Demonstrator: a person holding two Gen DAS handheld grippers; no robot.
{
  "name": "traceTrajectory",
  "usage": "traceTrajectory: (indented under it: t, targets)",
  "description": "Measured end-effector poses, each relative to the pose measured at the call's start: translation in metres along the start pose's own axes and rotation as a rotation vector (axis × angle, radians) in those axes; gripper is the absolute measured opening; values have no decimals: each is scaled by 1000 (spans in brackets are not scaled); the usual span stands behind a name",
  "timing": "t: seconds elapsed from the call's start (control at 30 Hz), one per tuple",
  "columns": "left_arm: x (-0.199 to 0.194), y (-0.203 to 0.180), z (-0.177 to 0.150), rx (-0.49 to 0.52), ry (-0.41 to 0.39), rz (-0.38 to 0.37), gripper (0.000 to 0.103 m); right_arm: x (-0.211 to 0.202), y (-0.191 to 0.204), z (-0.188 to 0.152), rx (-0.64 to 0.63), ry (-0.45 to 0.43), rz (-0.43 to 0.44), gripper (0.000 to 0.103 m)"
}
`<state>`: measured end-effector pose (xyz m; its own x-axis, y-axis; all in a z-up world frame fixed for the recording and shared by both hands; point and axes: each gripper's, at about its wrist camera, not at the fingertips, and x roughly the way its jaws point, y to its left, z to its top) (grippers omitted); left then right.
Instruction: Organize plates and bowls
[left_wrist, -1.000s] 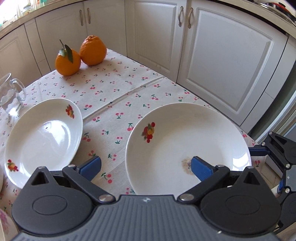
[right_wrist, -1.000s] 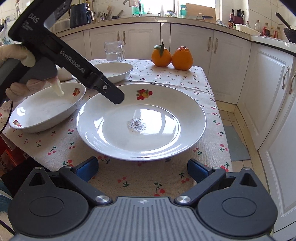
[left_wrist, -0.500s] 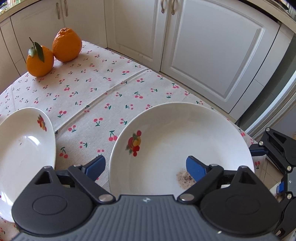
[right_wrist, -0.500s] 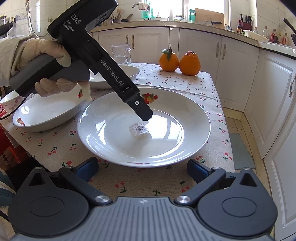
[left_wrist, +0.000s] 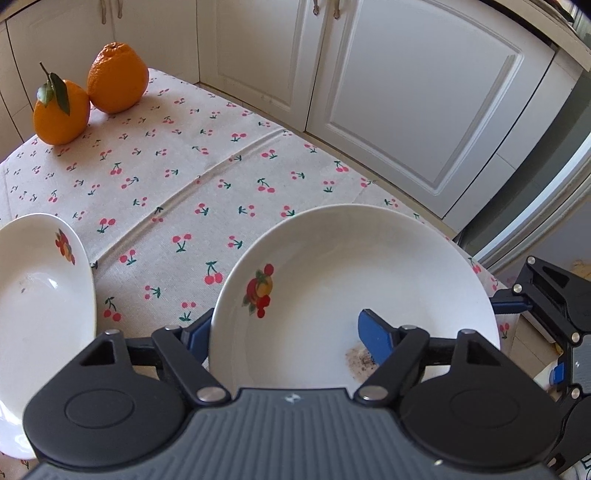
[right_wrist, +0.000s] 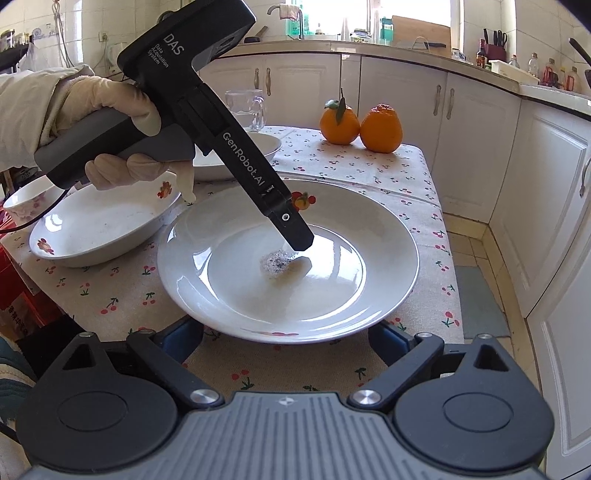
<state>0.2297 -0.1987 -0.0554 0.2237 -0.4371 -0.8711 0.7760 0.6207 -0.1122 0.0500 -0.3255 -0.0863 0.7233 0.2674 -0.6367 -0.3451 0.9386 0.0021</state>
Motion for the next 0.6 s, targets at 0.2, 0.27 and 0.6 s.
traceTrajectory:
  t: [0.2,0.27,0.6]
  targets:
    - [0,2,2,-6,4,-7,79,2,0,4,-5,19,-3,98]
    - [0,4,4,-9,-1,-11,79,3,-1,5,-6,23,-3,98]
    - [9,9,22,3,-20,-17,79,13,-15,15,1,33,-13,98]
